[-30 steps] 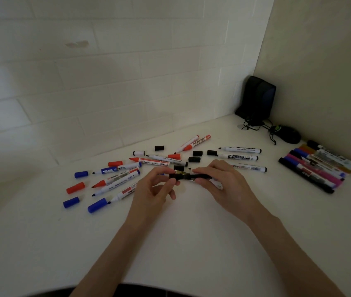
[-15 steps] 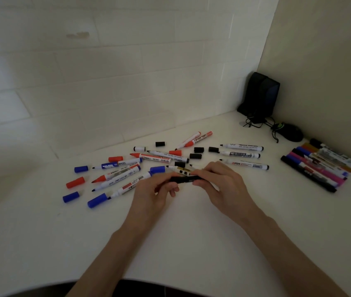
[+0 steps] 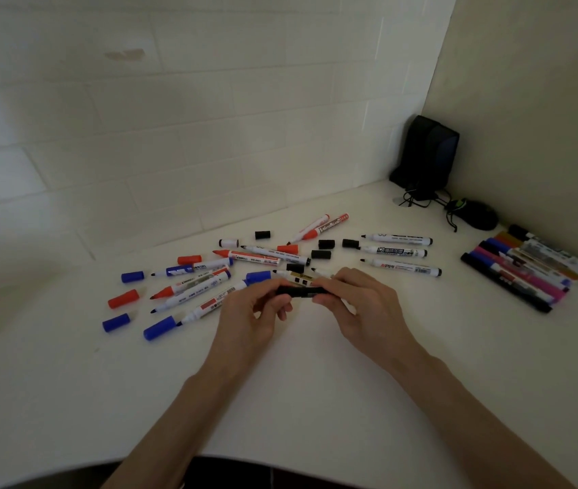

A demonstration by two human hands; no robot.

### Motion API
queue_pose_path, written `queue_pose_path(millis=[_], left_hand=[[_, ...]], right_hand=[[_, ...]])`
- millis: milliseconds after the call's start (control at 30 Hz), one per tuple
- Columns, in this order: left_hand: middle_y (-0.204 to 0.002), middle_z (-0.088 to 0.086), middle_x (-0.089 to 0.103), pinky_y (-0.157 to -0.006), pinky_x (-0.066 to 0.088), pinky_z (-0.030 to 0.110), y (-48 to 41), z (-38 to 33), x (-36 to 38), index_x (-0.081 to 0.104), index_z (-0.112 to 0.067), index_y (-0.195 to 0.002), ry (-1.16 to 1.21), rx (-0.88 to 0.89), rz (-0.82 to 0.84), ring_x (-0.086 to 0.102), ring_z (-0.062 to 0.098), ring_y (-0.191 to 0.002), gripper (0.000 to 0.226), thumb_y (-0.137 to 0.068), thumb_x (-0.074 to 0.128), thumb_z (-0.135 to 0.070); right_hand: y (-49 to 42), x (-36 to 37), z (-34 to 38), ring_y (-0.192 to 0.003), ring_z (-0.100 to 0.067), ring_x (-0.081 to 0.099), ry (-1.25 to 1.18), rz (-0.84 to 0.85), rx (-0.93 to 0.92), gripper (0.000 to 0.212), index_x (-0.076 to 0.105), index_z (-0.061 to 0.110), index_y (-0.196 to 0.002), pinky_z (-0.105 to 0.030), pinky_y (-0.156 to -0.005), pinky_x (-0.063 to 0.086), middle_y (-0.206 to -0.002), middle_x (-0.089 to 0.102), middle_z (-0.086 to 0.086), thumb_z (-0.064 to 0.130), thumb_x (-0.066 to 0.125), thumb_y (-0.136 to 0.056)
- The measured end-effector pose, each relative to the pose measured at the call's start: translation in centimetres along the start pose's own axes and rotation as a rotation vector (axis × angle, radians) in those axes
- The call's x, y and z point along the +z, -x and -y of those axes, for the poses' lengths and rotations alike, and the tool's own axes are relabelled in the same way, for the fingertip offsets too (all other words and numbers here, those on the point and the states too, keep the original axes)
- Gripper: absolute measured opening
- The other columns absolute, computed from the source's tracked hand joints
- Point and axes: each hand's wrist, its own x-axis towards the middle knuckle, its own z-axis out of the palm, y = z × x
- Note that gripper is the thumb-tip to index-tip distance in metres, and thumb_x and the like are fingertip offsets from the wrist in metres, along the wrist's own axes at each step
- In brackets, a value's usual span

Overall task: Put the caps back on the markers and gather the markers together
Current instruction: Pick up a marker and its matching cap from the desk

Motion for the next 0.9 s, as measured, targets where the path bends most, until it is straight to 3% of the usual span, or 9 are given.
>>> queue_pose_path(millis=[167,233,333,500,633,900], left_hand=[[-0.09,-0.017,0.064,-0.069,0.048,0.015,0.1,-0.2,0.7,0.06,-0.031,-0.114,-0.032,0.019,0.041,0.061,0.004,-0.083,0.017,-0.098,0.055,-0.024],[-0.093,-0.019,0.063,-0.066,0.047,0.018,0.0,-0.1,0.9,0.058,-0.036,-0.112,-0.064,0.048,0.036,0.059,0.006,-0.085,0.018,-0.096,0.056,-0.028],[-0.093,-0.02,0.06,-0.063,0.044,0.012,0.1,-0.1,0.9,0.058,-0.037,-0.114,-0.123,0.121,0.04,0.058,0.006,-0.082,0.022,-0.093,0.059,-0.032],[-0.099,-0.022,0.056,-0.065,0.044,0.008,0.0,-0.8,1.5,0.054,-0.04,-0.119,-0.21,0.137,0.09,0.058,-0.003,-0.085,0.03,-0.092,0.061,-0.034],[-0.098,-0.02,0.057,-0.075,0.05,0.013,-0.4,-2.0,2.6,0.055,-0.037,-0.122,-0.243,0.178,0.189,0.059,-0.002,-0.084,0.031,-0.093,0.059,-0.029],[-0.09,-0.024,0.054,-0.07,0.038,0.006,-0.2,-1.5,3.8,0.052,-0.047,-0.112,-0.299,0.129,0.23,0.056,-0.007,-0.078,0.031,-0.093,0.06,-0.024]], right_hand=[[-0.4,-0.6,-0.3,-0.075,-0.003,0.052,-0.076,0.065,0.046,0.023,0.07,0.025,-0.112,-0.027,-0.069,0.047,-0.09,0.06,0.014,0.039,0.059,-0.097],[-0.5,-1.0,-0.6,-0.078,-0.001,0.054,-0.087,0.128,0.063,0.021,0.068,0.029,-0.113,-0.03,-0.077,0.045,-0.092,0.061,0.016,0.039,0.062,-0.095],[-0.6,-1.7,-1.4,-0.084,-0.002,0.058,-0.046,0.214,0.063,0.022,0.065,0.033,-0.114,-0.038,-0.087,0.044,-0.095,0.064,0.018,0.042,0.064,-0.094],[0.0,-4.0,-3.7,-0.085,-0.004,0.057,-0.089,0.227,0.165,0.02,0.071,0.033,-0.109,-0.031,-0.078,0.051,-0.096,0.062,0.017,0.039,0.068,-0.09],[1.3,-6.6,-6.7,-0.092,-0.009,0.055,0.006,0.215,0.339,0.02,0.074,0.028,-0.109,-0.03,-0.083,0.049,-0.099,0.063,0.009,0.033,0.07,-0.091],[5.2,-12.3,-12.3,-0.078,-0.005,0.059,0.19,0.048,0.704,0.019,0.07,0.026,-0.109,-0.02,-0.069,0.047,-0.093,0.065,0.009,0.031,0.071,-0.09]])
